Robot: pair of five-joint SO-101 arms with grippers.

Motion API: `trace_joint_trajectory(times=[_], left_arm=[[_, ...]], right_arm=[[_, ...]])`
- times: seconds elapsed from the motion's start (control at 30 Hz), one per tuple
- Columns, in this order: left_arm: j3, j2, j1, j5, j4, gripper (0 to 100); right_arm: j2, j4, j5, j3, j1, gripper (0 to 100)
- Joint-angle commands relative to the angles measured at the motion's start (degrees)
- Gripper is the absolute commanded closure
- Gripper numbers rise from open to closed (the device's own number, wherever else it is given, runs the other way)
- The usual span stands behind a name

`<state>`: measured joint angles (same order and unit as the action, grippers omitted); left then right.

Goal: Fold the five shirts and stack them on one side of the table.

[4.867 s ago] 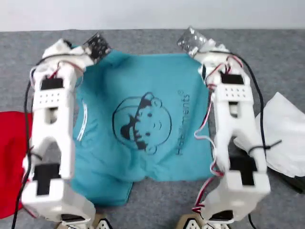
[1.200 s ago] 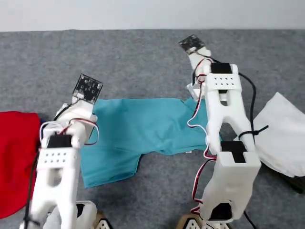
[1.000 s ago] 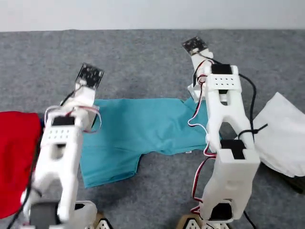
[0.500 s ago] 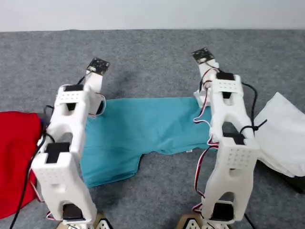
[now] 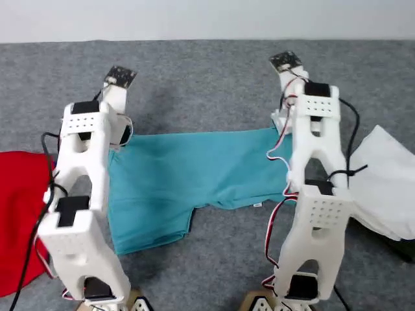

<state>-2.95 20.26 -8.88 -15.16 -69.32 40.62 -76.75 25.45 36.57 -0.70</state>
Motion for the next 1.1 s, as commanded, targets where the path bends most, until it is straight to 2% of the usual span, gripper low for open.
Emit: trace_joint_trajectory(times=[0.0,0.27,0.4,0.6,0.7,0.8,0.97,1.07], left_arm=[[-1.8,-9.3,1.6,0.5,-4.0,100],[-1.8,-18.5,-1.1,0.5,-16.2,100],[-1.8,-20.7,-4.9,0.4,-21.4,100],[-1.8,-25.8,-15.6,0.2,-25.9,100],[-1.8,-27.7,-24.2,-0.5,-26.3,100],[-1.8,-27.0,-32.0,-5.5,-26.1,100],[-1.9,-21.9,-42.3,-11.5,-25.2,100],[-1.9,-18.1,-47.6,-12.7,-23.6,100]], right_arm=[[-1.0,-6.5,-0.7,7.5,3.5,98.8],[-0.5,-25.5,-1.9,15.1,7.7,98.7],[-2.5,-26.3,-7.4,12.8,6.6,98.7],[-10.2,-26.2,-7.6,3.3,10.5,98.7],[-13.7,-26.2,-7.3,-2.8,15.3,98.7],[-15.3,-26.2,-4.2,-7.7,22.2,98.9],[-15.4,-26.0,-3.6,-9.1,35.6,98.0],[-15.4,-26.0,-3.5,-9.1,44.4,90.5]])
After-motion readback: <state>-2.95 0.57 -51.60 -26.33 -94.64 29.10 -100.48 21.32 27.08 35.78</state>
